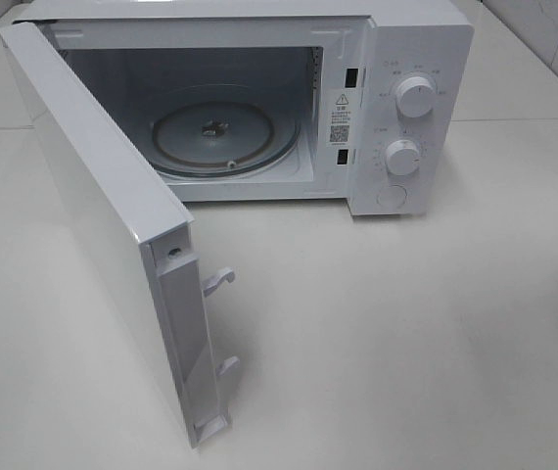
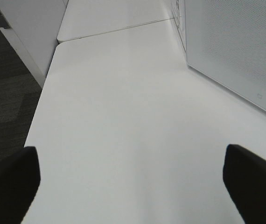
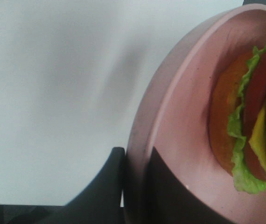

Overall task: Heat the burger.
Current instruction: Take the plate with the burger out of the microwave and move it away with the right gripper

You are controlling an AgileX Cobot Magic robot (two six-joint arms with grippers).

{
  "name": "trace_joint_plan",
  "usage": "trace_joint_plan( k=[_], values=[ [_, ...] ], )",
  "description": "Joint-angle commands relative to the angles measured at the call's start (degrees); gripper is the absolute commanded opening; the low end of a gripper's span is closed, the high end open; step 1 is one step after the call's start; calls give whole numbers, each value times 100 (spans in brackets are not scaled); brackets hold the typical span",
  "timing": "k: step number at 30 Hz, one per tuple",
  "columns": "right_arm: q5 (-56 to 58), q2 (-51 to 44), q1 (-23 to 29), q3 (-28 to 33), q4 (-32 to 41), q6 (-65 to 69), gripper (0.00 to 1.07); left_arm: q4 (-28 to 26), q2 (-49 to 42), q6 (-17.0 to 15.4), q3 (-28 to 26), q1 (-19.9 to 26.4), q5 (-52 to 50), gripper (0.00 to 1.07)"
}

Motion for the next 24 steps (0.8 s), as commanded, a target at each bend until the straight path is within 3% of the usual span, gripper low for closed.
trace_joint_plan(
  k=[1, 5, 11, 24],
  values=[
    [-143, 120, -195, -52, -550, 149, 0, -11, -97, -17, 17, 23, -63, 101],
    [-470, 441, -596, -52, -625, 264, 0, -11, -97, -17, 17, 23, -63, 101],
    [-716, 819, -802, -103, -802, 481, 0, -11, -97, -17, 17, 23, -63, 101],
    [-1146, 1816, -1381, -332, -1765, 1736, 1, -11, -97, -17, 17, 23, -63, 101]
  ],
)
